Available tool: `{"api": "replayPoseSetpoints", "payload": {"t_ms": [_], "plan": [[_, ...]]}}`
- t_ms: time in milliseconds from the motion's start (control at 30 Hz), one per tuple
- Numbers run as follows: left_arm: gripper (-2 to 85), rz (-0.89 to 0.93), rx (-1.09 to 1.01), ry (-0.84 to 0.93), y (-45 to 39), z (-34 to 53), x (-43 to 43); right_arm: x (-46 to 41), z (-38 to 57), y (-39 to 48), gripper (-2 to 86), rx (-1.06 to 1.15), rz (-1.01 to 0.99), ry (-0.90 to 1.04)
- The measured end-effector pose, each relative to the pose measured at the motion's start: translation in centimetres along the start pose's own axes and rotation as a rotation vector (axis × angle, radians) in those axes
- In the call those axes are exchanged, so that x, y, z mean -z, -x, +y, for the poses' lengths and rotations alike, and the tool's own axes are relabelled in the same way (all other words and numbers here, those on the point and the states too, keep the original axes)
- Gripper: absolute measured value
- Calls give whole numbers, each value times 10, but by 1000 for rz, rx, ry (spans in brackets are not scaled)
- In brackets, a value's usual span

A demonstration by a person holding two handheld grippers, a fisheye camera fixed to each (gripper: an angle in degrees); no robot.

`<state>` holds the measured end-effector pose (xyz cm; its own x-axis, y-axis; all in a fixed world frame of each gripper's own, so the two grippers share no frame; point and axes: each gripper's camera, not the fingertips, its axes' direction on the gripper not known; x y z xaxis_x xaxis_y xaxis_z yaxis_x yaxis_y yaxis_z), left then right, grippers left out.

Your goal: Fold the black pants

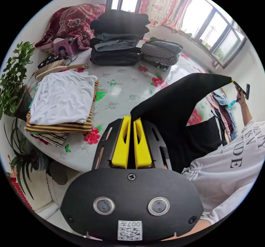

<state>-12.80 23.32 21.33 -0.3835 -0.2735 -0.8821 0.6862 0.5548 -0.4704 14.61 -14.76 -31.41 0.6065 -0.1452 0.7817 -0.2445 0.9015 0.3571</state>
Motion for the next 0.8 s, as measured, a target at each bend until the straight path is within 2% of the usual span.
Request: {"api": "replayPoseSetpoints", "payload": {"t_ms": [67,167,300,367,500,667,800], "plan": [[-9,32,-42,-52,-12,38,35,33,59,6,-2,-64,53,51],[-8,65,-78,-40,-27,86,57,60,141,9,-3,-188,93,152],[-8,107,-28,8,-38,139,45,55,234,9,-2,-366,113,276],[-8,105,32,103,-40,166,13,29,279,7,-2,-441,117,430],[-8,78,17,218,-49,176,-19,14,286,-3,-2,-486,82,451],[-9,22,-37,85,-51,149,23,49,204,2,-2,-287,73,268],[-9,-8,-56,26,-56,163,51,88,178,20,-2,-157,124,147]]}}
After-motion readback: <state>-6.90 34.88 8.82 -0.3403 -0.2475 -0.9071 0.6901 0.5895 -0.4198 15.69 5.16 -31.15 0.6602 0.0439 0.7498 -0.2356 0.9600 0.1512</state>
